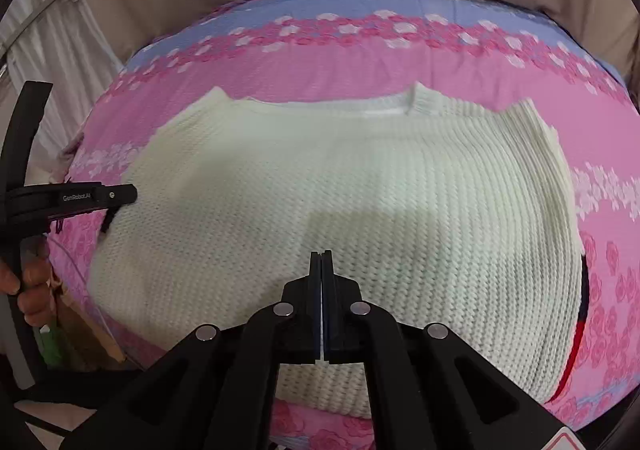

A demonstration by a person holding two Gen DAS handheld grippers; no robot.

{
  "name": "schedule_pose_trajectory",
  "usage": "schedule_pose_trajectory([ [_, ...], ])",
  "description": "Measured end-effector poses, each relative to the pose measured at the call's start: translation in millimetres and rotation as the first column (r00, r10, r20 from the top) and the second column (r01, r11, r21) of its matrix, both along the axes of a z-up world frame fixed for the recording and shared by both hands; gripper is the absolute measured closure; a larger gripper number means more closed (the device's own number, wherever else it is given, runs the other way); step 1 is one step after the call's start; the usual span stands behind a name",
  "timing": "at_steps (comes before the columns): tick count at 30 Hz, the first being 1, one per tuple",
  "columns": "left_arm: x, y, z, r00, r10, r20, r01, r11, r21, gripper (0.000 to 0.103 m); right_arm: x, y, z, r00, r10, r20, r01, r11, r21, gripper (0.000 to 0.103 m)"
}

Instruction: Fold small clothes

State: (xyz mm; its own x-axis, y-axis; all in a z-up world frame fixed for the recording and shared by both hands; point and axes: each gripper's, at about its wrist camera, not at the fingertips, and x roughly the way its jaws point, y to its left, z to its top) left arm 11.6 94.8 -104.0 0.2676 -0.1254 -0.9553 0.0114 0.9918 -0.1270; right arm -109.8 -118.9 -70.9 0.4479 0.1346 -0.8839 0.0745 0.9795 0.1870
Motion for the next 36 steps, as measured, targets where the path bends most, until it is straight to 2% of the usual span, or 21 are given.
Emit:
schedule_pose_trajectory([
  [2,-3.2,6.6,-13.5,0.999,0.001,-0.032,-0.002,1.0,-0.026,0.06,8.6,15.9,-12.2,0.998,0.047,-0.031,-0.048,0.999,-0.003,0.103],
  [4,-5.8,11.4,-27.2,0.998,0.01,-0.069,-0.016,0.995,-0.096,0.049,16.3,28.2,-42.0,0.991,0.068,-0.117,-0.069,0.998,-0.004,0.103],
  [6,-6.6,16.1,-41.3,0.994,0.047,-0.097,-0.063,0.984,-0.169,0.048,16.8,32.1,-46.8,0.994,0.066,-0.083,-0.068,0.997,-0.022,0.103],
  [8,-6.0,18.2,-44.3,0.992,0.085,-0.091,-0.102,0.976,-0.194,0.046,20.5,32.1,-44.8,0.993,0.065,-0.094,-0.068,0.997,-0.023,0.103],
  [9,-6.0,16.9,-43.2,0.992,0.085,-0.094,-0.102,0.974,-0.2,0.055,21.7,31.2,-44.3,0.993,0.061,-0.097,-0.063,0.998,-0.016,0.103],
  [10,-4.3,14.2,-41.9,0.992,0.07,-0.108,-0.094,0.966,-0.239,0.071,21.3,28.1,-42.0,0.994,0.056,-0.095,-0.057,0.998,-0.008,0.103],
  [12,-2.4,9.9,-33.5,0.991,0.08,-0.109,-0.105,0.962,-0.251,0.082,15.0,22.5,-35.6,0.996,0.04,-0.083,-0.04,0.999,0.01,0.103],
  [14,-3.3,1.1,-17.9,0.994,0.066,-0.09,-0.089,0.958,-0.274,0.084,3.5,14.6,-26.9,0.997,0.028,-0.065,-0.026,0.999,0.026,0.103],
  [18,-10.3,-43.2,32.9,0.999,-0.031,0.004,0.031,0.95,-0.31,0.085,-29.1,-11.7,-1.0,1.0,-0.005,-0.004,0.005,1.0,0.004,0.103],
  [20,-16.9,-79.0,58.7,0.991,-0.114,0.066,0.129,0.943,-0.307,0.085,-47.0,-30.7,9.8,0.999,-0.04,0.019,0.04,0.999,0.0,0.101],
  [23,-26.6,-139.3,82.4,0.965,-0.235,0.118,0.261,0.91,-0.322,0.086,-78.1,-67.6,22.5,0.991,-0.126,0.043,0.126,0.992,0.011,0.1],
  [24,-29.7,-166.1,86.4,0.95,-0.283,0.129,0.311,0.89,-0.333,0.085,-88.3,-78.8,26.3,0.987,-0.155,0.051,0.155,0.988,0.015,0.1],
  [28,-42.3,-244.2,74.4,0.903,-0.408,0.132,0.429,0.844,-0.321,0.085,-128.8,-120.3,36.5,0.963,-0.26,0.066,0.259,0.966,0.02,0.098],
  [31,-58.1,-295.9,41.4,0.868,-0.488,0.093,0.496,0.835,-0.237,0.082,-149.0,-138.7,35.1,0.949,-0.309,0.065,0.309,0.951,0.013,0.097],
  [33,-67.9,-312.2,18.0,0.846,-0.532,0.039,0.529,0.829,-0.181,0.077,-155.3,-146.8,28.9,0.942,-0.33,0.055,0.329,0.944,0.025,0.097],
  [35,-76.6,-308.4,16.2,0.856,-0.515,0.053,0.515,0.838,-0.178,0.075,-159.0,-154.7,20.5,0.938,-0.346,0.039,0.344,0.938,0.049,0.097],
  [36,-78.2,-302.2,22.1,0.86,-0.505,0.073,0.51,0.841,-0.183,0.069,-159.2,-159.6,18.1,0.938,-0.344,0.031,0.342,0.938,0.057,0.096],
])
